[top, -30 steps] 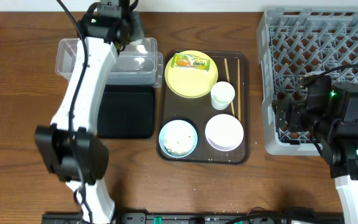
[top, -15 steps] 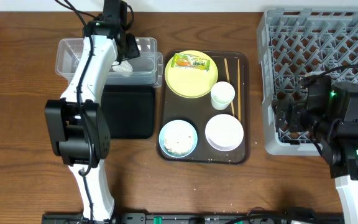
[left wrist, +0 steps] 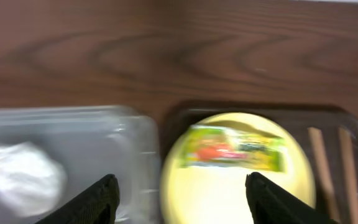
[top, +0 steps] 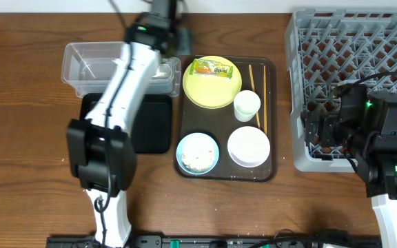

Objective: Sort waste into correct bins and load items into the dishwasher rack
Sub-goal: 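Carry the tissue with the left gripper and drop it into the clear bin, then move the left gripper to the yellow plate and grasp the green wrapper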

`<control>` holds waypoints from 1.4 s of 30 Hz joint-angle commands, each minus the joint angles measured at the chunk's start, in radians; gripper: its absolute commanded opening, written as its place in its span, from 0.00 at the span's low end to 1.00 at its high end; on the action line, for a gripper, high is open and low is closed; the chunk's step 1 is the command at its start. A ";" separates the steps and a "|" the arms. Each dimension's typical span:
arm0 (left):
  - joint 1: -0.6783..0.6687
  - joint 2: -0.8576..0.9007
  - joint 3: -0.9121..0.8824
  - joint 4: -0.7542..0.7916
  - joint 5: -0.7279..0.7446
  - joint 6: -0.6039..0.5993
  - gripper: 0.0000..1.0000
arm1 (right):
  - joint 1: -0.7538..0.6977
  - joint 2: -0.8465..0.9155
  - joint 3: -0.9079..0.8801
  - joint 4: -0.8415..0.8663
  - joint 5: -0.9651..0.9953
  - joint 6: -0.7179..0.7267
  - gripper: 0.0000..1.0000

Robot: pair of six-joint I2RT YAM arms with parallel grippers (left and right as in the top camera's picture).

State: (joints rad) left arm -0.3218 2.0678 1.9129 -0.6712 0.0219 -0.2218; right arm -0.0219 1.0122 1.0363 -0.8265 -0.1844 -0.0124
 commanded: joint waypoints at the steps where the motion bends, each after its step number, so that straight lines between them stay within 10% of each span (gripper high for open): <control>1: -0.034 -0.007 0.022 0.022 -0.033 0.050 0.69 | 0.021 -0.006 0.022 -0.006 -0.008 -0.011 0.99; 42: -0.102 0.315 0.021 0.158 -0.031 0.034 0.71 | 0.021 -0.006 0.022 -0.053 -0.008 -0.011 0.99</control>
State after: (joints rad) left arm -0.4129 2.3714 1.9129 -0.5156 0.0002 -0.1825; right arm -0.0219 1.0122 1.0370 -0.8780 -0.1844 -0.0124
